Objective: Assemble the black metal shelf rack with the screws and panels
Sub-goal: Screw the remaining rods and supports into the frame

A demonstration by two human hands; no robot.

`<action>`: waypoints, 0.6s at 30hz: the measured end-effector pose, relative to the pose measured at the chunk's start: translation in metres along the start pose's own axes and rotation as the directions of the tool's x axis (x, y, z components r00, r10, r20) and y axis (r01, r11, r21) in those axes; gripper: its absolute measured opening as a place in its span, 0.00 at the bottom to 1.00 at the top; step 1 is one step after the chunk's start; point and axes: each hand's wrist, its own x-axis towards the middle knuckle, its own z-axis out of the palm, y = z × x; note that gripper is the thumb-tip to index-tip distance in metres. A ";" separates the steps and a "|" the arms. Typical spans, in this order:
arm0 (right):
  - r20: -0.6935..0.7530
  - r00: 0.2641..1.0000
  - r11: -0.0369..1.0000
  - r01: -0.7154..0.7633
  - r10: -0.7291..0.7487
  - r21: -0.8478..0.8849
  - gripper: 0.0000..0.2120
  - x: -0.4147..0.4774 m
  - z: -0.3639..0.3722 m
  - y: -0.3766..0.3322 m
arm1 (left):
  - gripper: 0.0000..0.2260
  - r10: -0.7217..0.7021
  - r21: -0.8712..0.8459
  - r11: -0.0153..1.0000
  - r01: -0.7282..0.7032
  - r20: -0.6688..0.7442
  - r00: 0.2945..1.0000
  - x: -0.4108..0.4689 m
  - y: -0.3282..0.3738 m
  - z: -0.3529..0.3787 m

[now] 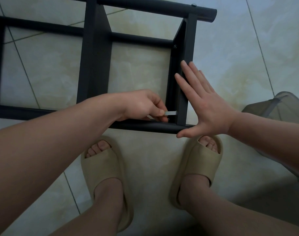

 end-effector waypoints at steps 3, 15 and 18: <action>0.003 1.000 1.000 0.001 -0.001 -0.002 0.61 0.000 0.000 0.000 | 0.07 0.013 0.067 0.998 -0.012 -0.012 1.000 0.001 -0.001 -0.001; 0.158 0.983 0.995 -0.090 0.094 -0.034 0.58 0.001 -0.027 -0.015 | 0.07 0.105 0.337 0.942 0.009 -0.318 0.942 -0.018 -0.005 -0.004; 0.164 0.981 0.991 -0.085 0.101 -0.103 0.50 0.008 -0.041 -0.034 | 0.05 0.259 0.415 0.910 -0.020 -0.531 0.807 -0.045 -0.009 -0.013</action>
